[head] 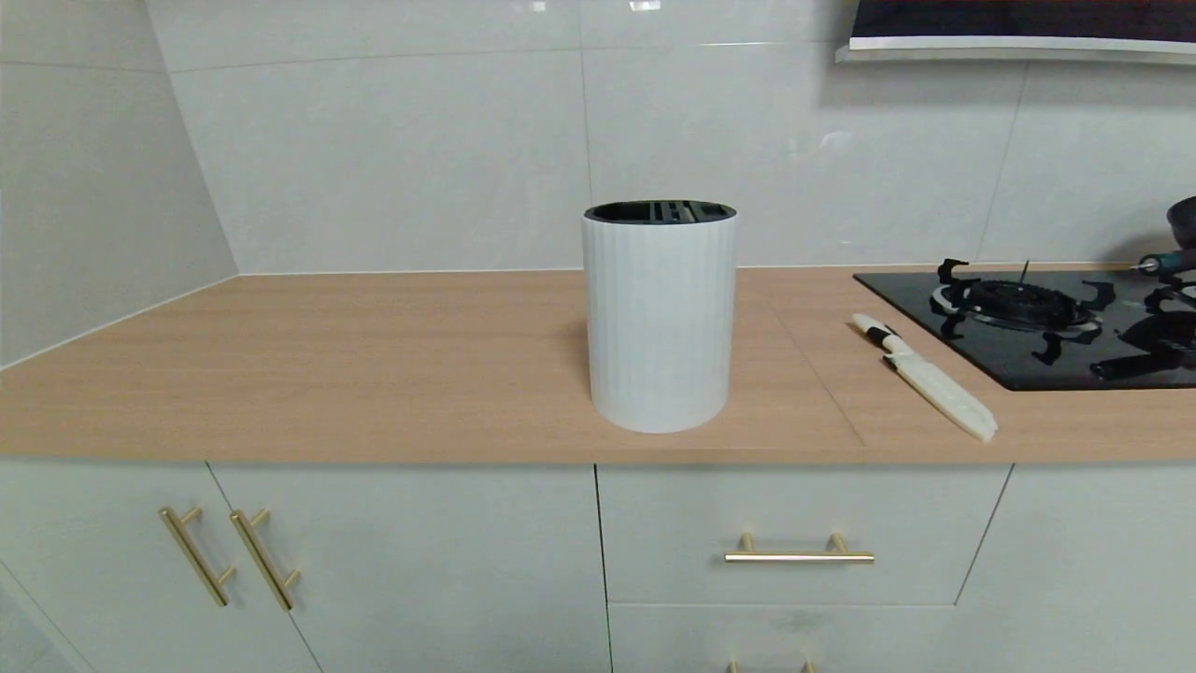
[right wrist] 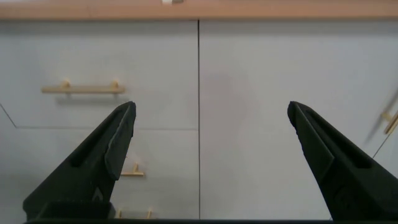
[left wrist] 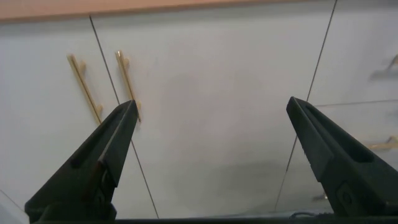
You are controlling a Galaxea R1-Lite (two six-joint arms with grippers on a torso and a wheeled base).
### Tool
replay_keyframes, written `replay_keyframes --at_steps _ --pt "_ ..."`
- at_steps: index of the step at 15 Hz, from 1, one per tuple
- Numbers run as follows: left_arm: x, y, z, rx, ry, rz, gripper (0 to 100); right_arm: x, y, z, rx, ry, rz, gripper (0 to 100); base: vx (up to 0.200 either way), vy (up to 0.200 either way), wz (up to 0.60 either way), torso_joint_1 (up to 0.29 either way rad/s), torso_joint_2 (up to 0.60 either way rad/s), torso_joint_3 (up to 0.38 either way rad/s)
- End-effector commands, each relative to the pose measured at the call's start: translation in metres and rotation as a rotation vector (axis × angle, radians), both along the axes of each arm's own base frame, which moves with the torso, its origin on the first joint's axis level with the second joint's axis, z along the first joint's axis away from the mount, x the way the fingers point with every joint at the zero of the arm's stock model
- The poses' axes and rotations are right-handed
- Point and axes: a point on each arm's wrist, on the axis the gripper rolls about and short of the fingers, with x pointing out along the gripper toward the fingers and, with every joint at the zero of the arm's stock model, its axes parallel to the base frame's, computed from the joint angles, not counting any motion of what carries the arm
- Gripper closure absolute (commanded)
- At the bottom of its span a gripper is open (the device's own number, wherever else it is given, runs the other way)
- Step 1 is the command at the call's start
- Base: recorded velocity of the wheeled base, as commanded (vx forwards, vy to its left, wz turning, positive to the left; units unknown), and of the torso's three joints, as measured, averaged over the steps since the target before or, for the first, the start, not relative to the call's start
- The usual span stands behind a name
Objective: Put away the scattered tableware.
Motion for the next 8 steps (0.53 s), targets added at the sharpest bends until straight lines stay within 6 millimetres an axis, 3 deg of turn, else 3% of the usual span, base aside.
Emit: replay_keyframes --at_steps 1,8 --pt "0.0 0.0 0.0 0.0 0.0 0.001 0 0.0001 0.0 0.0 0.0 0.001 0.0 0 0.0 0.0 0.0 0.193 -0.47 -0.286" --pt "0.0 0.0 0.0 0.0 0.0 0.001 0 0.0001 0.0 0.0 0.0 0.001 0.002 0 0.0 0.0 0.0 0.203 -0.48 -0.284"
